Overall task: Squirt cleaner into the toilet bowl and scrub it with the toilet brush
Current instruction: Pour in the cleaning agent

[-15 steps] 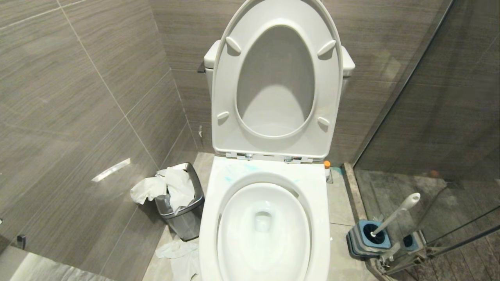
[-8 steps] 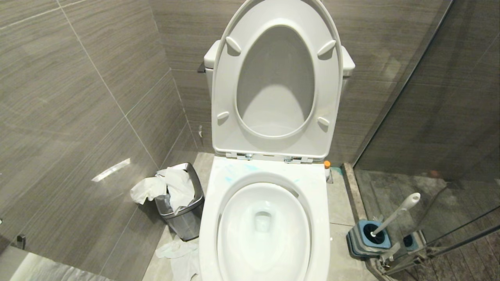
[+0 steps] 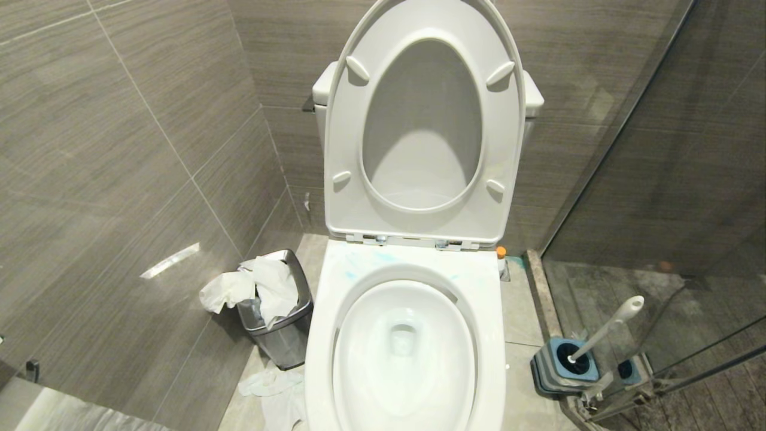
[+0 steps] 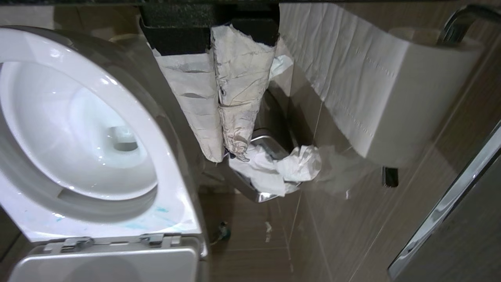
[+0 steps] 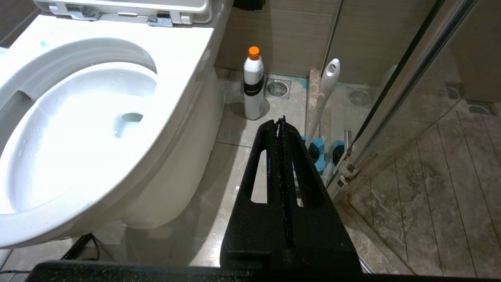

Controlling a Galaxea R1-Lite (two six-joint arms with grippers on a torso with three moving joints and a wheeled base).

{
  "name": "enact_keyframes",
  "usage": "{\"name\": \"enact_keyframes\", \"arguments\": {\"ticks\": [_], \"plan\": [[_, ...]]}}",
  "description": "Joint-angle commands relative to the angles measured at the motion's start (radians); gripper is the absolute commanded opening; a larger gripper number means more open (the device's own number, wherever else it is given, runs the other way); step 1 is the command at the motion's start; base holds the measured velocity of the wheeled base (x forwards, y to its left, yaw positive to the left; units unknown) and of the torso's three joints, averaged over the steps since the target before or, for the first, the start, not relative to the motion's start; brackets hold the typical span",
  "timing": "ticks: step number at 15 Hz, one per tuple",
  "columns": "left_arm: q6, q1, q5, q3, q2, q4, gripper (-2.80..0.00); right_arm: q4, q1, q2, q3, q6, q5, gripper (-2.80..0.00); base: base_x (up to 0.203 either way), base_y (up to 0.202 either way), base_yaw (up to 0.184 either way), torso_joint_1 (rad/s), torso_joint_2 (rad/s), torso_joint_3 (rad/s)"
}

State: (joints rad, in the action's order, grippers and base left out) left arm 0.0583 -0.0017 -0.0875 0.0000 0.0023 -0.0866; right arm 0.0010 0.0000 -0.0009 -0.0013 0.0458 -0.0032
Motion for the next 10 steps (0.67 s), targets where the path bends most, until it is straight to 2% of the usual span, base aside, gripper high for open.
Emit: {"name": "enact_keyframes", "arguments": {"ticks": [1,6,10], "plan": [[-0.003,0.0,0.011,0.002,0.001,0.022,-2.8,-0.001,0.0,0.001,0.0,0.0,0.0,-2.8,0.0,0.0,0.0,0.0,0.0,0.0],[-0.023,0.0,0.019,0.0,0.001,0.022,-2.8,0.0,0.0,0.001,0.001,0.0,0.0,-2.8,0.0,0.0,0.0,0.0,0.0,0.0],[-0.016,0.0,0.088,-0.004,0.001,0.105,-2.8,-0.001,0.0,0.001,0.0,0.0,0.0,-2.8,0.0,0.0,0.0,0.0,0.0,0.0]]}}
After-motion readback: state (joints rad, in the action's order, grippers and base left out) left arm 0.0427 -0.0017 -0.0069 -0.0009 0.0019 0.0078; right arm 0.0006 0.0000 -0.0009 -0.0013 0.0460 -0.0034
